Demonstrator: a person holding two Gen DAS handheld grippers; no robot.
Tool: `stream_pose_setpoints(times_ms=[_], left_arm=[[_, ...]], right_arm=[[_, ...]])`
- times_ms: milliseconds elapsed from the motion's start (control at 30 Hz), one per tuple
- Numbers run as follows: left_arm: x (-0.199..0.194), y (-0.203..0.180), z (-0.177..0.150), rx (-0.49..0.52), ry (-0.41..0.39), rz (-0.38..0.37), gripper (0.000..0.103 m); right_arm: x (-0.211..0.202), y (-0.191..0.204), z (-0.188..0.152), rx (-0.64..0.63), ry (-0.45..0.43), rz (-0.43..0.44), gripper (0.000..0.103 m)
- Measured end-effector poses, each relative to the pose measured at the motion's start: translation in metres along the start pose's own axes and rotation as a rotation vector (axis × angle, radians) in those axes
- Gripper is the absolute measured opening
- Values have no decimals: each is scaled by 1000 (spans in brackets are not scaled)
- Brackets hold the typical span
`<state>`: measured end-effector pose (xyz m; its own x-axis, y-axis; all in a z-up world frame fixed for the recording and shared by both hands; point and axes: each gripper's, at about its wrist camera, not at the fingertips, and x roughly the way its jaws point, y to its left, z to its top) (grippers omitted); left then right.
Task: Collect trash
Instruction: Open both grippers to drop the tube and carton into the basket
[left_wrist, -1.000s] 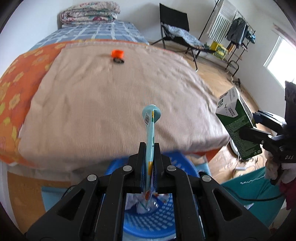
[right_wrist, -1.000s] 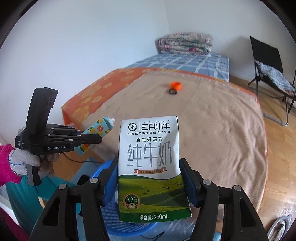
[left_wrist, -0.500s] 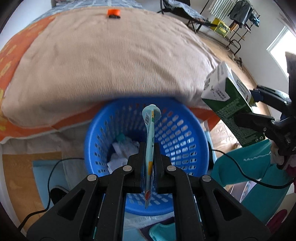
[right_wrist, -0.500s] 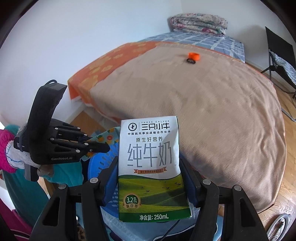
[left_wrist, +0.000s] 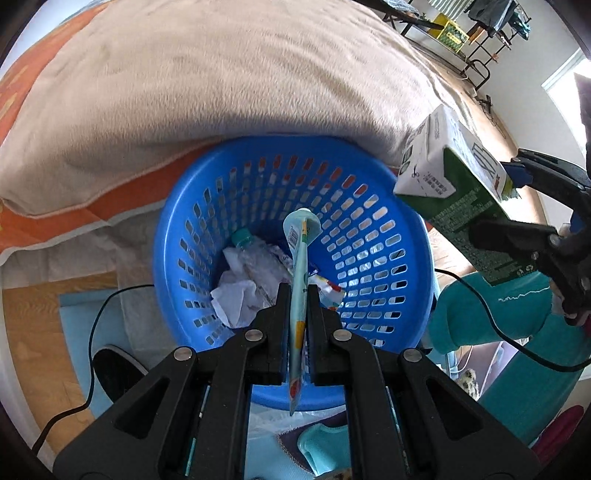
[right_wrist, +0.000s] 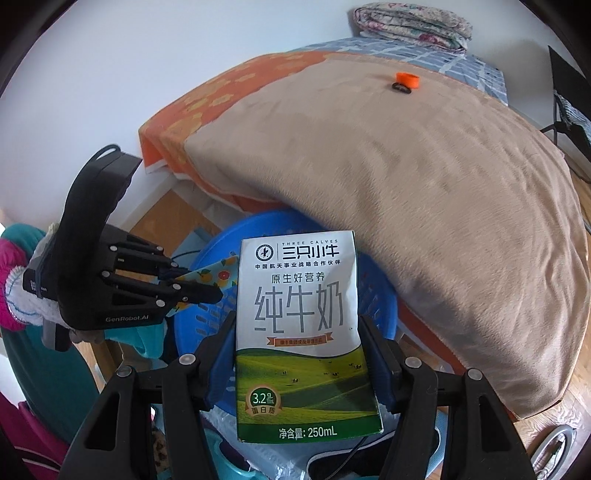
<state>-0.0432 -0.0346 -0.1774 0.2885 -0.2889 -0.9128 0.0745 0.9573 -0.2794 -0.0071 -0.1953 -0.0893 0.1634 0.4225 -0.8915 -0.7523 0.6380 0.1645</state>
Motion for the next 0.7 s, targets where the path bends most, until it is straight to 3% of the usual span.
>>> stream_pose_setpoints(times_ms=[333, 367, 467, 700], left_arm=[[5, 3, 1, -14, 25, 9, 5], [4, 3, 1, -16, 28, 10, 8], [5, 4, 2, -23, 24, 16, 36], [3, 4, 3, -27, 15, 21, 37]], right_arm=[[6, 1, 1, 4, 22, 3, 66], [6, 1, 1, 7, 21, 4, 66], [7, 0, 2, 18, 24, 4, 77], [6, 2, 4, 14, 17, -16, 84]])
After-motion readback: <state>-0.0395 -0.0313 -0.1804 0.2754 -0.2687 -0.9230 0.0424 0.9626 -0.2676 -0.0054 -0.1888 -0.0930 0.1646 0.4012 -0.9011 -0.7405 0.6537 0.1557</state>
